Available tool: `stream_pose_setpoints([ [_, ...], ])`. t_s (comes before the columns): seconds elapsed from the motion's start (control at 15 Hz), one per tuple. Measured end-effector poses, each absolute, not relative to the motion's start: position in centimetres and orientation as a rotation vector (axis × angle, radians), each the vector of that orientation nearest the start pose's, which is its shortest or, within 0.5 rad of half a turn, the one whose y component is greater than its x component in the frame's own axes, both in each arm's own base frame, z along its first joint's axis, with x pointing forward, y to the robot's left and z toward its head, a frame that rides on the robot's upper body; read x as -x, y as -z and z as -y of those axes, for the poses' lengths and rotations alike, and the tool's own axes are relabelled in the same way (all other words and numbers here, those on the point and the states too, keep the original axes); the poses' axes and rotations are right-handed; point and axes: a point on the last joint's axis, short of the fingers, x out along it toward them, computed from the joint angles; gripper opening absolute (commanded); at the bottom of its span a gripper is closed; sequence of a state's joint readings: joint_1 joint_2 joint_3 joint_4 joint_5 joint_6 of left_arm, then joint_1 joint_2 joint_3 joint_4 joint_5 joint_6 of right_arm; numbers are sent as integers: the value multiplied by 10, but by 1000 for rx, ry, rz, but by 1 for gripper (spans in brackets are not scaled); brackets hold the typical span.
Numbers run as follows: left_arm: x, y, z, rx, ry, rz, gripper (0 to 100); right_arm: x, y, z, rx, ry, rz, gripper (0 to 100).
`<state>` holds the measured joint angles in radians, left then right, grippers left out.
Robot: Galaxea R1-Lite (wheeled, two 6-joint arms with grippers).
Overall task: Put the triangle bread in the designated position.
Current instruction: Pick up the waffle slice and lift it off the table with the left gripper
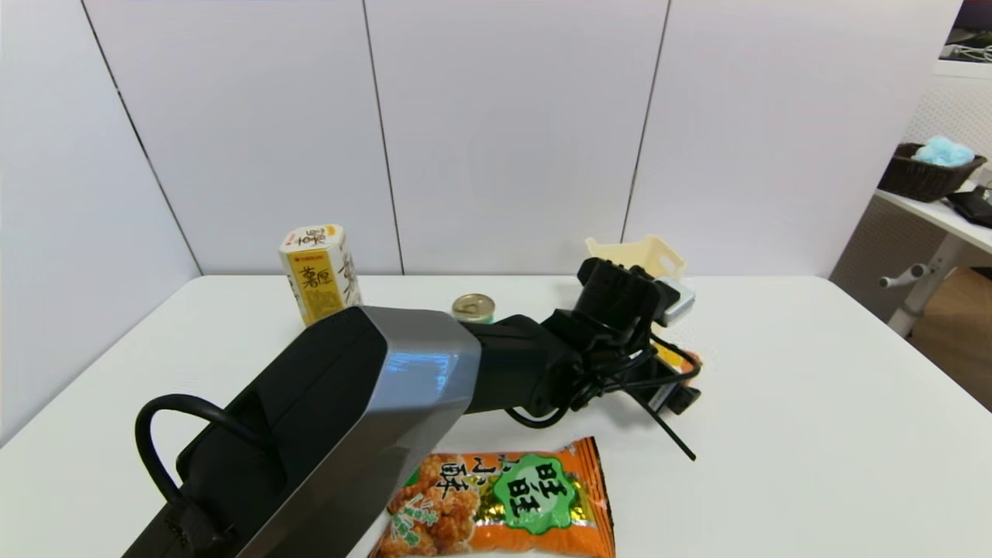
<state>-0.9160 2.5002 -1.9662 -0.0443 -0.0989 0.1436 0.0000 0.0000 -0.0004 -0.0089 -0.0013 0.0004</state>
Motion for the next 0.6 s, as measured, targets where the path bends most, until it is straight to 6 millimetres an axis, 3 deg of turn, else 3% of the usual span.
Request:
stream_pose_setpoints([
  [0.2, -318, -102, 412, -334, 1021, -409, 100, 23, -77, 0, 0, 2, 9, 100],
  [0.27, -320, -100, 412, -335, 1019, -412, 0, 23, -77, 0, 0, 2, 9, 100],
  [0.6, -321, -95, 411, -339, 1016, -426, 0, 23, -77, 0, 0, 2, 9, 100],
])
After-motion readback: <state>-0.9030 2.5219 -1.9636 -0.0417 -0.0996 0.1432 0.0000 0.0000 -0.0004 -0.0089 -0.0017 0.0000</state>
